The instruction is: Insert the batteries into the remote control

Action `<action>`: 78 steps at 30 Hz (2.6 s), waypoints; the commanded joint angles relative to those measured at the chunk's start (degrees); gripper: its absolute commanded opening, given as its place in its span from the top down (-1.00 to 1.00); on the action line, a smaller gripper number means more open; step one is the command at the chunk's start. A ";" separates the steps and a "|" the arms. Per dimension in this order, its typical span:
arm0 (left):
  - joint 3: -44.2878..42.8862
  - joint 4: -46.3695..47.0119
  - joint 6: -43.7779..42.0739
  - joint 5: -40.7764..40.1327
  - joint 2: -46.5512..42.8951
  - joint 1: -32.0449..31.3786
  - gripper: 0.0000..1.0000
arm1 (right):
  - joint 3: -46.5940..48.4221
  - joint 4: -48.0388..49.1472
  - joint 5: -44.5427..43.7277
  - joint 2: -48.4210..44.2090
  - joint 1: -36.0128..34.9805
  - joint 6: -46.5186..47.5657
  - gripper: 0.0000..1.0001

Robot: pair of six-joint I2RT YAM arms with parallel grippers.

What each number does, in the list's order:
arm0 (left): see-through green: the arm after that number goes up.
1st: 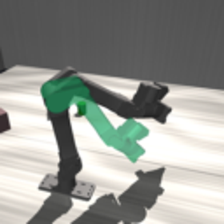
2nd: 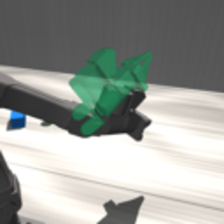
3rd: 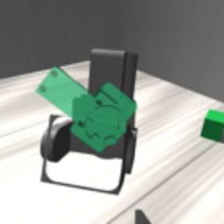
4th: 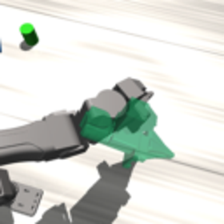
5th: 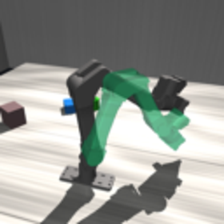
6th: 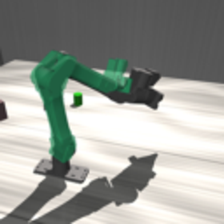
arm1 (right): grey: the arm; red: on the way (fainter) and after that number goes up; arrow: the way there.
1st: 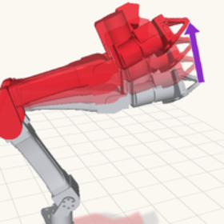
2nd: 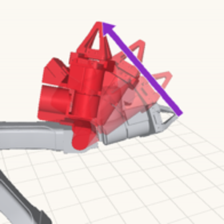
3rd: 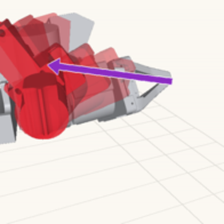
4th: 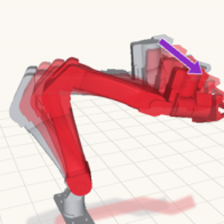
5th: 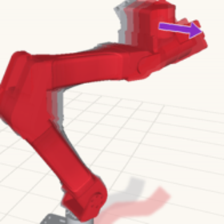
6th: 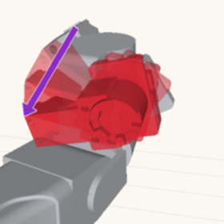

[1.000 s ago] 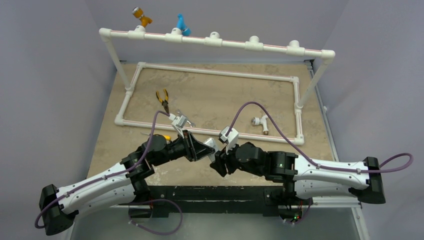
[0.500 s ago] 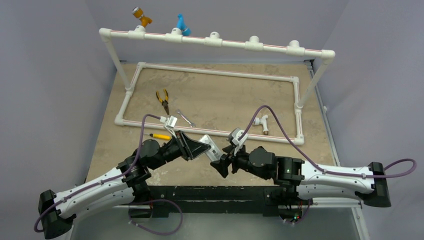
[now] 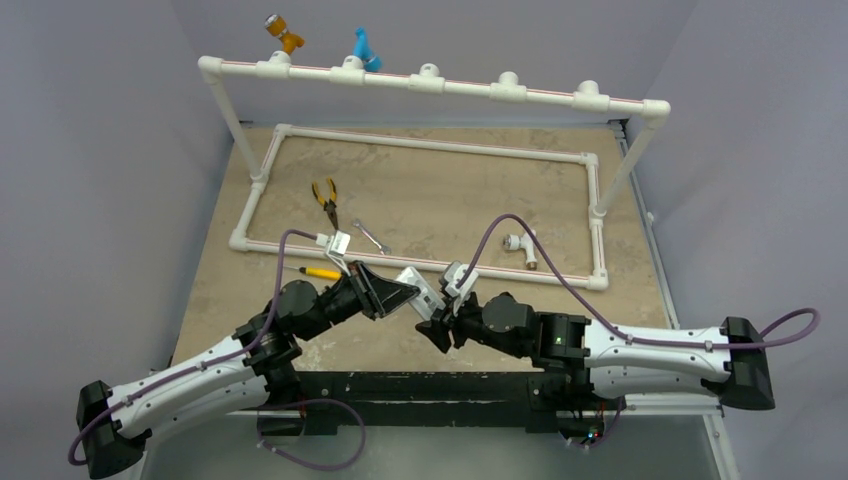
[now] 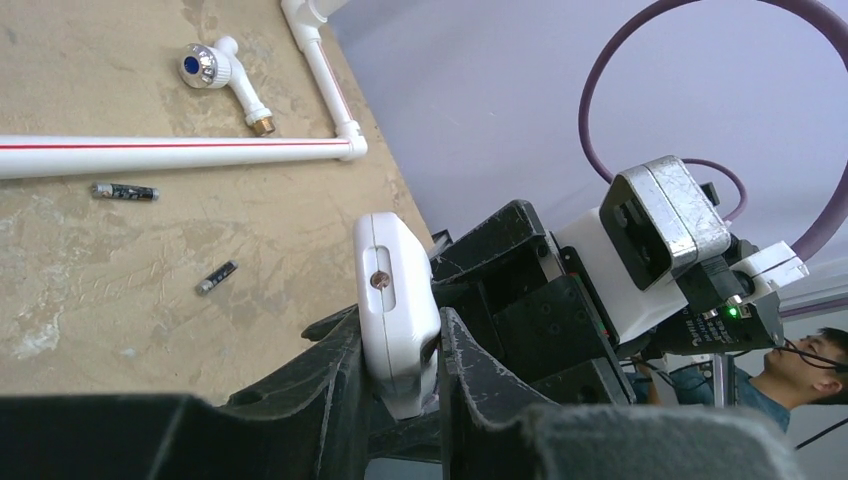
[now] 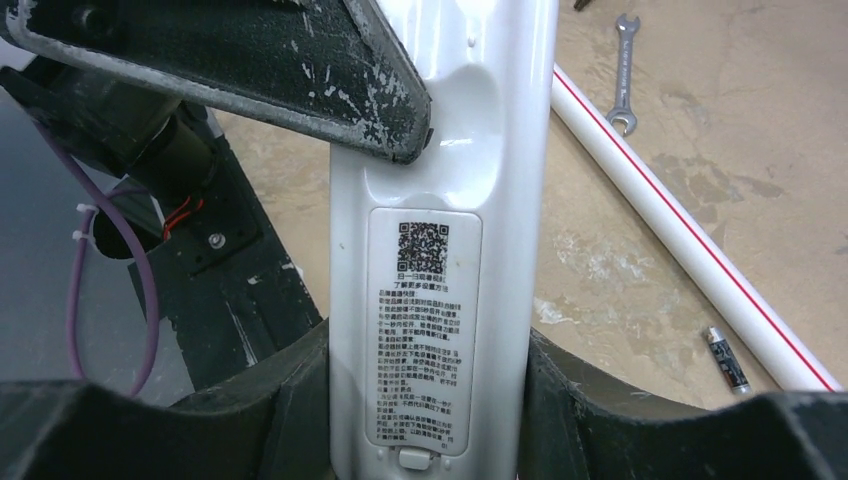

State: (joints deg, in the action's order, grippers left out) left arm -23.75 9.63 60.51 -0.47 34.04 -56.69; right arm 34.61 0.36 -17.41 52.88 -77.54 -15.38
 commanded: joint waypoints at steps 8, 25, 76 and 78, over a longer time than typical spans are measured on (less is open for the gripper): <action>-0.20 2.40 0.14 -0.73 0.26 -0.11 0.44 | -0.29 0.23 1.82 -4.82 -0.16 1.92 0.72; -1.70 1.73 -0.04 0.21 2.39 -0.10 -0.05 | 1.50 -3.70 5.68 -2.96 -0.22 2.54 1.00; -0.78 -1.38 -2.02 0.66 -1.89 -0.07 1.00 | 2.38 -0.71 4.21 -9.49 -0.17 6.95 -0.18; -0.79 -2.73 -2.52 0.67 -2.76 -0.05 1.00 | 3.32 -1.71 6.40 -10.76 -0.16 10.41 -0.34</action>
State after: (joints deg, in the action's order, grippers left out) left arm -23.75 9.30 61.30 1.15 33.26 -56.86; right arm 34.20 -2.63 -14.17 45.95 -77.62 -9.69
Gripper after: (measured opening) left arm 0.262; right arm 0.603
